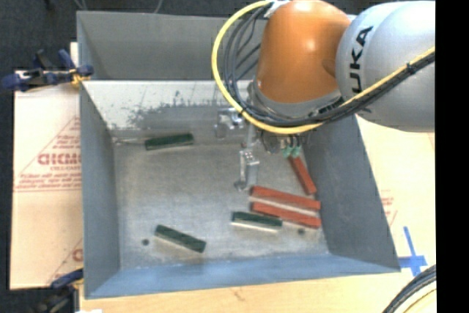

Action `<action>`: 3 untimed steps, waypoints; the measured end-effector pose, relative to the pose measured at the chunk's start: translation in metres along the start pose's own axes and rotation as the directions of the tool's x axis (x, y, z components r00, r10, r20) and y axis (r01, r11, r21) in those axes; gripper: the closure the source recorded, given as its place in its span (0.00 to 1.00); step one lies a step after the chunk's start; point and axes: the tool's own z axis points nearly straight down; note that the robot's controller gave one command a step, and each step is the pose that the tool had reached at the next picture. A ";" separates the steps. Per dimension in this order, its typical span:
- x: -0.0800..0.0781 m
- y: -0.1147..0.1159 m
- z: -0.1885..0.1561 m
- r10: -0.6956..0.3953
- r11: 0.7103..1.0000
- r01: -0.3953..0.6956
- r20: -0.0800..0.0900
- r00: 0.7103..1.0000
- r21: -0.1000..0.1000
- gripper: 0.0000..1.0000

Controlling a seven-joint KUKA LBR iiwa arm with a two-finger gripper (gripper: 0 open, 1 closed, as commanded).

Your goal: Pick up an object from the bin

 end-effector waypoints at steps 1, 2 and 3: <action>0.048 -0.071 0.156 0.041 0.999 -0.041 -0.010 0.999 0.000 0.00; 0.045 -0.070 0.151 0.038 0.999 -0.038 -0.002 0.999 0.000 1.00; 0.054 -0.077 0.006 0.014 1.000 -0.014 0.006 1.000 0.003 1.00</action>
Offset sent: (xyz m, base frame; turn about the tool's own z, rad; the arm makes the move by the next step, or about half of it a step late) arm -0.0331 -0.0749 -0.1518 0.0365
